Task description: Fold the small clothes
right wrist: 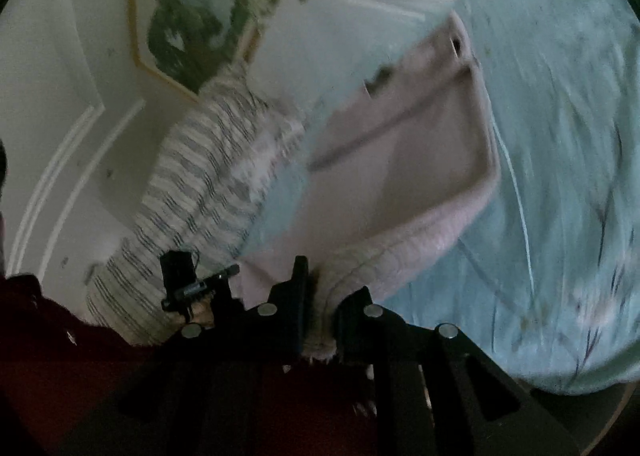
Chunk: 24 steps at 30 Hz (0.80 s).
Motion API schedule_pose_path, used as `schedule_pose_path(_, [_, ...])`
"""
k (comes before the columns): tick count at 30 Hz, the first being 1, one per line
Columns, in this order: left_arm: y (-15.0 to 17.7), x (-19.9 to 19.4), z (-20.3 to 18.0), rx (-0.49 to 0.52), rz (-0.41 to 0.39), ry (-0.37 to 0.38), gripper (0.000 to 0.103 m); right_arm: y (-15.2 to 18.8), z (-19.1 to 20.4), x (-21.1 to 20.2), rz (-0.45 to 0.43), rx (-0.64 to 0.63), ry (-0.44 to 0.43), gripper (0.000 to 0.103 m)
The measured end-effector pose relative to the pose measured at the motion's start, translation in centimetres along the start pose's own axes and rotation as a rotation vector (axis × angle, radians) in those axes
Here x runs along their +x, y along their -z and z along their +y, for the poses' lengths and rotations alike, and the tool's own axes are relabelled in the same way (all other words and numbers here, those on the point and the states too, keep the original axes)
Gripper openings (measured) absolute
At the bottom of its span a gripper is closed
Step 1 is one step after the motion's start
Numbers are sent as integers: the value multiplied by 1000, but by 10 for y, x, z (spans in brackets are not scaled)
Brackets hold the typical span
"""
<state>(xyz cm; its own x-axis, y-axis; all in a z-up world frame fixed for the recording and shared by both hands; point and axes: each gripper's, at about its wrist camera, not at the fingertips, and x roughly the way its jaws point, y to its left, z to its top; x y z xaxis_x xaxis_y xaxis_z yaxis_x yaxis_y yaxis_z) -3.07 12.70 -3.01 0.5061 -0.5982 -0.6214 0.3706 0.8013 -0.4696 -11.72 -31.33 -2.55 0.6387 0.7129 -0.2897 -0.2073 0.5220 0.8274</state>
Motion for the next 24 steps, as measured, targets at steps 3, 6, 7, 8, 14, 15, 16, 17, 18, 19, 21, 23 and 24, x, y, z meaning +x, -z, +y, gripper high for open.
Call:
schedule_pose_path(3, [-25, -13, -7, 2, -88, 4, 4, -25, 6, 1, -64, -20, -6, 13])
schedule_pose_path(6, [-52, -16, -12, 16, -155, -1, 4, -50, 7, 4, -108, -41, -2, 12])
schedule_pose_path(7, [-61, -14, -11, 20, -173, -7, 3, -62, 6, 7, -128, -48, 4, 12])
schedule_pose_path(8, [-70, -13, -10, 20, -191, -15, 4, -71, 4, 10, -145, -52, 5, 12])
schedule_pose_path(14, [-135, 16, -1, -15, -283, -40, 3, -146, -15, 36, -214, -75, 92, 11])
schedule_pose_path(15, [-148, 24, 1, -23, -286, -54, 3, -159, -18, 43, -212, -80, 118, 11])
schedule_pose_path(16, [-163, 32, 3, -24, -289, -79, 3, -173, -21, 51, -212, -83, 140, 11])
schedule_pose_path(17, [-174, 40, 4, -23, -291, -99, 3, -183, -25, 56, -215, -83, 150, 11])
schedule_pose_path(18, [-188, 49, 10, -25, -287, -121, 3, -194, -29, 62, -219, -79, 158, 11])
schedule_pose_path(19, [-198, 56, 14, -30, -282, -134, 3, -206, -34, 70, -222, -74, 170, 11])
schedule_pose_path(21, [-218, 69, 21, -35, -279, -166, 3, -228, -43, 83, -227, -64, 193, 11])
schedule_pose_path(23, [-235, 84, 26, -39, -271, -192, 3, -246, -51, 97, -224, -54, 215, 11])
schedule_pose_path(24, [-246, 93, 30, -45, -264, -206, 3, -252, -54, 101, -222, -52, 221, 11])
